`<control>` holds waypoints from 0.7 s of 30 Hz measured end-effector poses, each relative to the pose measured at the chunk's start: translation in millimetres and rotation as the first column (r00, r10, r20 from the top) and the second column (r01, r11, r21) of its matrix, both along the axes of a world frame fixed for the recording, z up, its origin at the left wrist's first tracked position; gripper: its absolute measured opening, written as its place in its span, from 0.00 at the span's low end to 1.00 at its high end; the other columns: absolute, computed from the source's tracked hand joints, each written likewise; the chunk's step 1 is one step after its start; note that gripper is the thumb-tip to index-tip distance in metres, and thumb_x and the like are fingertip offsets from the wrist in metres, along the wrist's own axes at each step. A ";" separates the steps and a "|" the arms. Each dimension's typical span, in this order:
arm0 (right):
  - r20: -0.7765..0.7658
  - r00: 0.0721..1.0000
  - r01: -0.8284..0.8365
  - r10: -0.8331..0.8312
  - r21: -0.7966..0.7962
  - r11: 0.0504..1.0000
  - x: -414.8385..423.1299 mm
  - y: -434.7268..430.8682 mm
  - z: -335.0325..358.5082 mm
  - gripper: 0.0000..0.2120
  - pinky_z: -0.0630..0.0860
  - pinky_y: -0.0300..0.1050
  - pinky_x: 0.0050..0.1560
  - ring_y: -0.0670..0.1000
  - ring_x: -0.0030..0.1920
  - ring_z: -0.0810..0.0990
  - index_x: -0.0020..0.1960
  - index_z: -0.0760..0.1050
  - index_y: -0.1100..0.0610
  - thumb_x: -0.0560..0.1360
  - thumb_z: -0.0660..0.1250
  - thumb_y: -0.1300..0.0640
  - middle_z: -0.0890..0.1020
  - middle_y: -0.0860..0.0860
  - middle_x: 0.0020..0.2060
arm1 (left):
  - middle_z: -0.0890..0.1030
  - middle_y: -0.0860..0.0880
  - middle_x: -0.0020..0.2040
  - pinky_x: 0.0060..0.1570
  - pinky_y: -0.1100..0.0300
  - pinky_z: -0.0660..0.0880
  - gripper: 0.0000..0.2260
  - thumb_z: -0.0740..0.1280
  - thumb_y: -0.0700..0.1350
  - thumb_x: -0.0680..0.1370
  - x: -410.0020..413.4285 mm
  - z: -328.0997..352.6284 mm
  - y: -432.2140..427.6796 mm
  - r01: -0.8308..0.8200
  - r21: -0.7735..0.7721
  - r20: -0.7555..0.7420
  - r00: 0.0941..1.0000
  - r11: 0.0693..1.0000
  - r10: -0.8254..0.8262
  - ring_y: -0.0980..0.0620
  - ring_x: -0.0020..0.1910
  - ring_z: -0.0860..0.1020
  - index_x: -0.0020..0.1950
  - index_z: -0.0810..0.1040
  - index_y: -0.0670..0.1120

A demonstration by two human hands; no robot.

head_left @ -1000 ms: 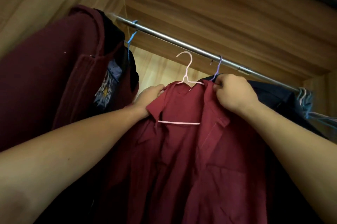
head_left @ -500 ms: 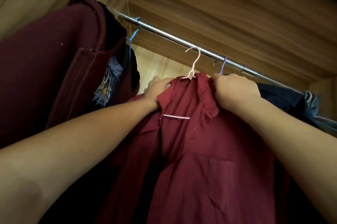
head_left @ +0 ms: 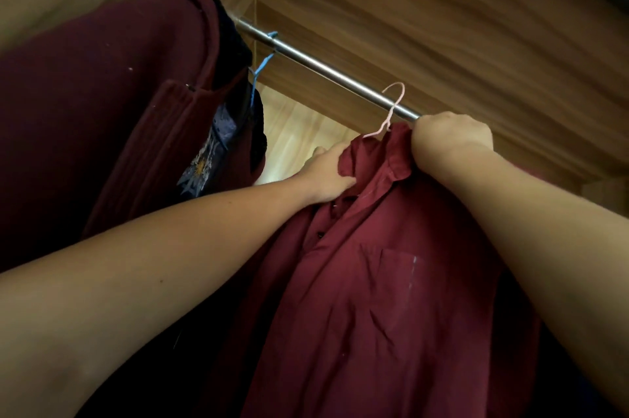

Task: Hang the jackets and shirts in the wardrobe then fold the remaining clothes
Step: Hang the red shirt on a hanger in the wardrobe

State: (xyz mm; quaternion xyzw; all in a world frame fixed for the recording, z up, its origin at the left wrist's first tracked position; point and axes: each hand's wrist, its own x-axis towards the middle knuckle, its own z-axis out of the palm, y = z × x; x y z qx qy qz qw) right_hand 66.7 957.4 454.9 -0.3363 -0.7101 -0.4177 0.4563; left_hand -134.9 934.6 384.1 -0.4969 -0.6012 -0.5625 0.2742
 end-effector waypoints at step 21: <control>0.142 0.980 0.115 -0.138 0.156 0.981 -5.4 -3.4 -60.8 0.20 0.68 0.58 0.60 0.65 0.65 0.71 0.71 0.69 0.56 0.81 0.53 0.55 0.71 0.61 0.67 | 0.79 0.53 0.42 0.47 0.57 0.75 0.09 0.61 0.42 0.73 -31.4 -61.9 -19.7 -0.145 -0.088 0.100 0.983 0.986 0.154 0.47 0.45 0.79 0.46 0.77 0.56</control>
